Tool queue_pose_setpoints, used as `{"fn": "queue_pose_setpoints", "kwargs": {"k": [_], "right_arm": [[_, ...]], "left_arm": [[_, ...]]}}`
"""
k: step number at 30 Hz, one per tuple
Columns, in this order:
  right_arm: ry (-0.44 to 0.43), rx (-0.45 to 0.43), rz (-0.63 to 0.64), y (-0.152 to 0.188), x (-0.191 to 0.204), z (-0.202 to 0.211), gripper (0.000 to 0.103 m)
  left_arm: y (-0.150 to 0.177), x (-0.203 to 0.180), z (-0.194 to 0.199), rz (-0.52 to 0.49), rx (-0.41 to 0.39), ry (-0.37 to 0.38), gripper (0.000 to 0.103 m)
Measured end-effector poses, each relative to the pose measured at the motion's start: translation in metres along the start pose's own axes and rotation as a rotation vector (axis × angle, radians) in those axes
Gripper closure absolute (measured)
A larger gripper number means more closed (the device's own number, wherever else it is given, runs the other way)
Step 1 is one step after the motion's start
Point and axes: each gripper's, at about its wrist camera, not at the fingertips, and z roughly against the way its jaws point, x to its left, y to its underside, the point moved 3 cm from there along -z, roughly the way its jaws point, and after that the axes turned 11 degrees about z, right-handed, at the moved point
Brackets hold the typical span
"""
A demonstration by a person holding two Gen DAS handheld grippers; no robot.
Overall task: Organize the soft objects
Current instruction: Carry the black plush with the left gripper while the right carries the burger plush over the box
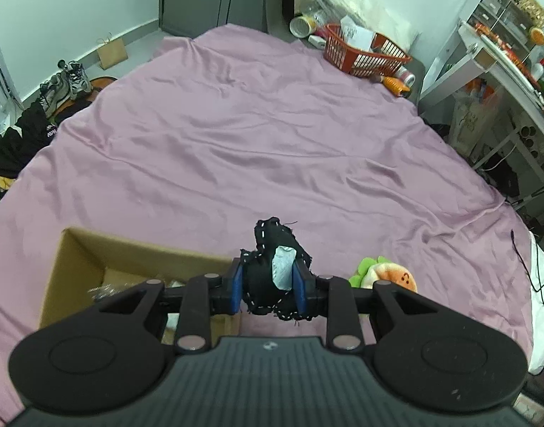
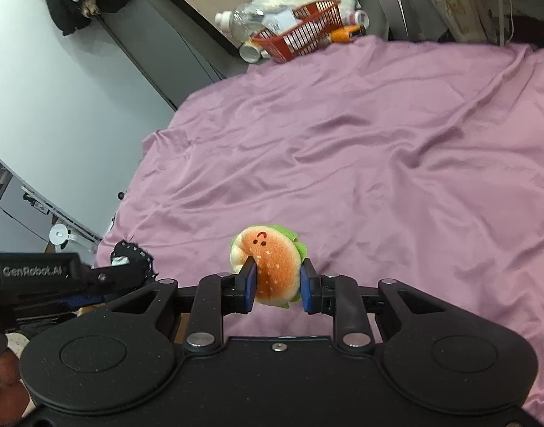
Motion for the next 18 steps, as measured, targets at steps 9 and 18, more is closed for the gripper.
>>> {"fn": "queue_pose_setpoints", "kwargs": {"k": [9,18], "right_arm": [[-0.002,-0.051,0.041,0.01,0.011,0.035,0.079],[-0.01,-0.094,0.089,0.022,0.019,0.067,0.079]], "left_arm": [[0.027,0.013,0.038,0.01,-0.035,0.018,0.076],[0.047,0.023,0.064,0.034,-0.075,0.021,0.076]]}}
